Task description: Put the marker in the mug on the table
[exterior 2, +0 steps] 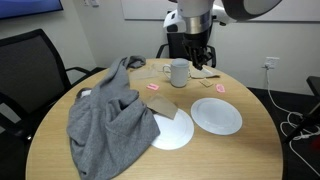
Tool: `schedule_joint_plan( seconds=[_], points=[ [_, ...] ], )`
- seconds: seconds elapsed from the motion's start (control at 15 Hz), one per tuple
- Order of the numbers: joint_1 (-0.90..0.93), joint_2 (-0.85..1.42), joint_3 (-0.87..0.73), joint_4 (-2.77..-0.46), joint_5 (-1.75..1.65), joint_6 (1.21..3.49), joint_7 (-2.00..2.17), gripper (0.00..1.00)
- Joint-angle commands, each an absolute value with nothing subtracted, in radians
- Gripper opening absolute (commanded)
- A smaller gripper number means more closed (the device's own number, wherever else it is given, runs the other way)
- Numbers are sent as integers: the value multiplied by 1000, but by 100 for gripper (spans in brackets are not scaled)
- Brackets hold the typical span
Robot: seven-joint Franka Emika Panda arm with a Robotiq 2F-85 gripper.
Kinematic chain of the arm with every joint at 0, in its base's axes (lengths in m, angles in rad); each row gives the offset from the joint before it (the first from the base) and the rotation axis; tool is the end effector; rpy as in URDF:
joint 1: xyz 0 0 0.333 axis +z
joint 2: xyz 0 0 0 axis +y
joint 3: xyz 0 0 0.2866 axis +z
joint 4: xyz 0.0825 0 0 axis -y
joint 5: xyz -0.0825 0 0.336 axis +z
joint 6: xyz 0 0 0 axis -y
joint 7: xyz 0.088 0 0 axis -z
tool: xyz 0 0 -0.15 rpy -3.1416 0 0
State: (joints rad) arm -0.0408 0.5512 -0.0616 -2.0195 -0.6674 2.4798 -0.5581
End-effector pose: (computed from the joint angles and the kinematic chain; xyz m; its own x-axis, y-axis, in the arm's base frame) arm 0.5454 -0.0714 0.1421 0.5228 0.7737 -0.3579 0.8523 -0.4829 0.2010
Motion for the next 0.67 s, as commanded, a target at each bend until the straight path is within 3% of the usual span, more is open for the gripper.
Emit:
schedule_joint_plan(
  seconds=[0.0, 0.6],
  points=[
    [-27, 622, -67, -1964, -709, 2490, -518, 5],
    [14, 728, -63, -1876, -731, 2486, -432, 5]
  ],
)
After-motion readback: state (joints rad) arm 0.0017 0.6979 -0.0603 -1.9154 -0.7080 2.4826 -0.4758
